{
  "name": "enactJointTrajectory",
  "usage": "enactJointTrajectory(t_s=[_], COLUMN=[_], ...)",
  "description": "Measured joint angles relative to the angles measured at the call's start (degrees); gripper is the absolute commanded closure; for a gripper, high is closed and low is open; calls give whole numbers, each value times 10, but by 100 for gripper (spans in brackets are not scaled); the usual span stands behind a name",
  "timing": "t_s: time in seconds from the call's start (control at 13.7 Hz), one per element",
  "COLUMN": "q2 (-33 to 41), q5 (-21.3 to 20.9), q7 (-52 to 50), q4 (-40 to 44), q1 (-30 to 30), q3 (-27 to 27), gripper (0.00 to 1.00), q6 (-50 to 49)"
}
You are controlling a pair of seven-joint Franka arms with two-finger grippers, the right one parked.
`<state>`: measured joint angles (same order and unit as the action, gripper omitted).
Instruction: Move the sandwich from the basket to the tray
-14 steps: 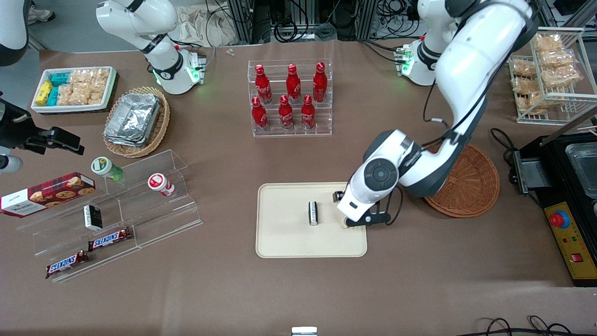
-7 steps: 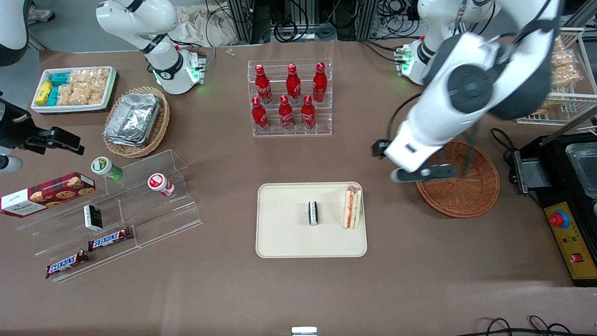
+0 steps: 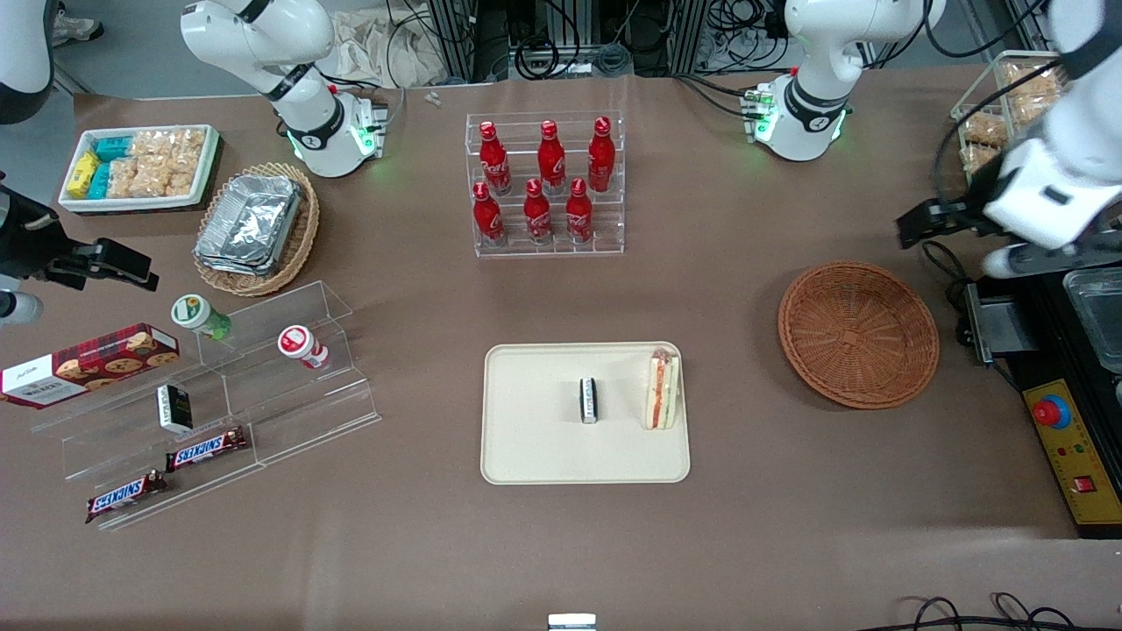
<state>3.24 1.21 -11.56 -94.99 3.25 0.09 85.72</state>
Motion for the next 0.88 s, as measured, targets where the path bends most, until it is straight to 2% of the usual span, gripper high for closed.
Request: enactJointTrajectory(t_s=[0.15,0.73,0.88], q2=[8,-38,-38], q5=[1,1,-11], q7=[14,13,14], q4=[-6,52,53], q1=[-1,4,4], q3=[19,-15,-31], gripper=[0,0,0], q6=[1,6,-4])
